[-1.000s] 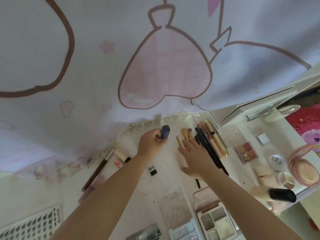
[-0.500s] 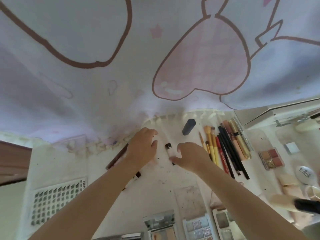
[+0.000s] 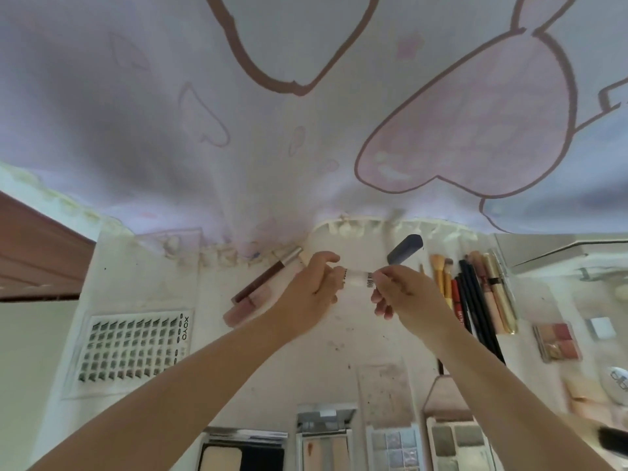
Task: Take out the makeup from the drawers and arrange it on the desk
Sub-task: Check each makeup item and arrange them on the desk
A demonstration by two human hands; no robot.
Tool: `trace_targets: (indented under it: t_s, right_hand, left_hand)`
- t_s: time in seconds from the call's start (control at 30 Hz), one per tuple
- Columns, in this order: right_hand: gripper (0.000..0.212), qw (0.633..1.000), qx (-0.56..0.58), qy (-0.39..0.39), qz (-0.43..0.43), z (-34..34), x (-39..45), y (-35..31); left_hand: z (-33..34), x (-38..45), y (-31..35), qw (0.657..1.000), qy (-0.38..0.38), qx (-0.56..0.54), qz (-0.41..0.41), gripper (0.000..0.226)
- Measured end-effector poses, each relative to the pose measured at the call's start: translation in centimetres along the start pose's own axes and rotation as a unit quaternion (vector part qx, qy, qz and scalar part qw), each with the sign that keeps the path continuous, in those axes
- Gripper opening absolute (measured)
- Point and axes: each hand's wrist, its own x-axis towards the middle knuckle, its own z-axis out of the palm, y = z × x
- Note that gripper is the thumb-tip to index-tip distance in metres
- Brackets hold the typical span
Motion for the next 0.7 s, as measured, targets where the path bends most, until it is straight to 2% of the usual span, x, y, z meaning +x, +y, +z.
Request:
trace_targets:
  t_s: [0.03, 0.07, 0.13, 0.27, 0.33, 0.4, 0.53, 0.63, 0.7]
  right_hand:
    - [0.026, 0.999, 0.03, 0.014, 0.006, 0.2, -0.2, -0.3]
    - [0.03, 0.998, 0.052, 0.028, 0.012, 0.5, -0.3, -0.5]
    - [0.04, 0.994, 0.085, 0.06, 0.035, 1.1, -0.7, -0.9]
    - [0.05, 0.982, 0.149, 0.102, 0.061, 2.3, -1.3, -1.8]
    - [0.053, 0.983, 0.119, 0.136, 0.013, 2.5, -1.4, -2.3]
    - [0.055, 0.982, 0.074, 0.164, -0.053, 2.2, -1.7, -3.0]
    - [0.054, 0.956, -0.025, 0.227, -0.184, 1.0, -2.3, -3.9]
    - [0.038, 0.915, -0.139, 0.243, -0.29, 0.0, -2.9, -4.0]
    - [0.033, 0.91, -0.156, 0.227, -0.308, -1.1, -3.9, -4.0]
  left_hand:
    - [0.3, -0.1, 0.3, 1.0, 0.027, -0.01, 0.009, 0.013]
    - [0.5, -0.2, 0.6, 0.999, 0.048, -0.003, 0.02, 0.016]
    - [0.7, -0.3, 1.2, 0.995, 0.085, 0.023, 0.04, 0.03]
    - [0.7, -0.7, 2.2, 0.984, 0.162, 0.064, 0.04, 0.042]
    - [0.8, -0.9, 2.5, 0.977, 0.197, 0.061, 0.045, 0.045]
    - [0.9, -1.2, 3.0, 0.975, 0.219, 0.006, 0.04, 0.045]
    - [1.1, -1.6, 4.3, 0.973, 0.222, -0.058, 0.006, 0.034]
    - [1.2, -1.3, 5.6, 0.965, 0.181, -0.162, -0.1, 0.044]
    - [0.8, -1.6, 6.9, 0.966, 0.145, -0.157, -0.146, 0.046]
